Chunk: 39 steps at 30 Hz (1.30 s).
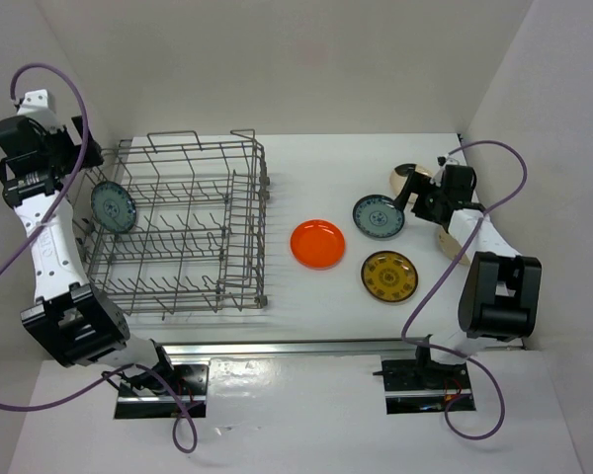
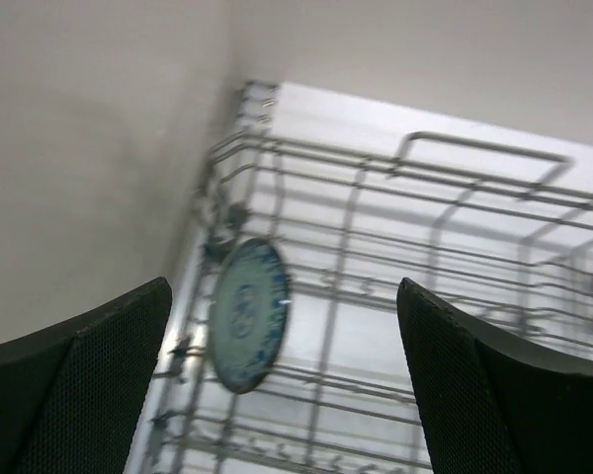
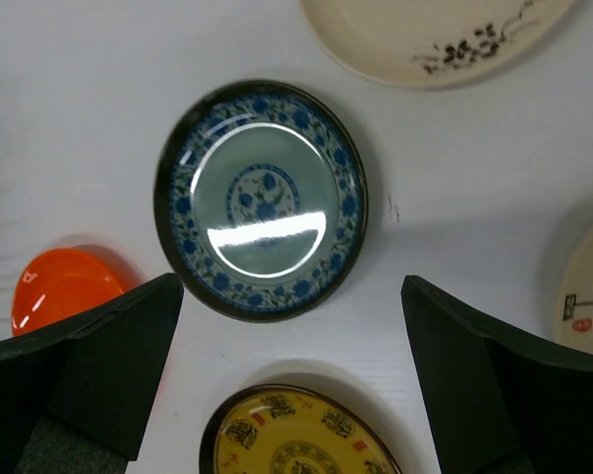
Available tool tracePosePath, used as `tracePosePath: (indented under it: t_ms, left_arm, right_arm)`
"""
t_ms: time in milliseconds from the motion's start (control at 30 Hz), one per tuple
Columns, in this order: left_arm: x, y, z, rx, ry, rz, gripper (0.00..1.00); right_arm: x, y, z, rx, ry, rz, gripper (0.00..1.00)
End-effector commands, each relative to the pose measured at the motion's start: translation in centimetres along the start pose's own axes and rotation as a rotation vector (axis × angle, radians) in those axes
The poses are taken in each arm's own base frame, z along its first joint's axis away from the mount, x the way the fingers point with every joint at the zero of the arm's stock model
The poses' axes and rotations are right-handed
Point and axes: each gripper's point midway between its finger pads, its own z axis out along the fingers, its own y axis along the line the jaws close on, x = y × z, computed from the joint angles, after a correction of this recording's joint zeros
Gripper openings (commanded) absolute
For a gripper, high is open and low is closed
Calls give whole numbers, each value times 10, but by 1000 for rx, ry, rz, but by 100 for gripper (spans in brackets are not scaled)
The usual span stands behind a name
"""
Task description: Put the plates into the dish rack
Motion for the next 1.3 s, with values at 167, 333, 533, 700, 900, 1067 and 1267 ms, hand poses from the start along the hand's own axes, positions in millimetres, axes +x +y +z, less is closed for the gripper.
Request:
tracePosePath:
  t_ms: [167,333,533,700,900,1067,1267]
  left_arm:
    - [-20,-84,-35,392,-5,-99,100]
    - [-6,-110,-46,479,25,-86,100]
    - [4,-139,-58,514,50,-61,98]
    - [24,-169,-70,574,102,-68,94]
    - [45,-220,-85,704,159,-82,88]
    - [50,-273,-105,868,199,-70,82]
    - [39,-328,-130,1078,190,-79,82]
  right_arm:
    - [26,-11,4,-66,20,76,94]
    - [40,-16,25,-79,58,109,89]
    - [51,-20,47,-97,95,152,83]
    - [63,-25,63,-96,127,182,73]
    - [74,-30,85,-104,168,217,19]
    - [52,-26,85,-113,140,205,0]
    - [-27,22,42,-274,-23,119,0]
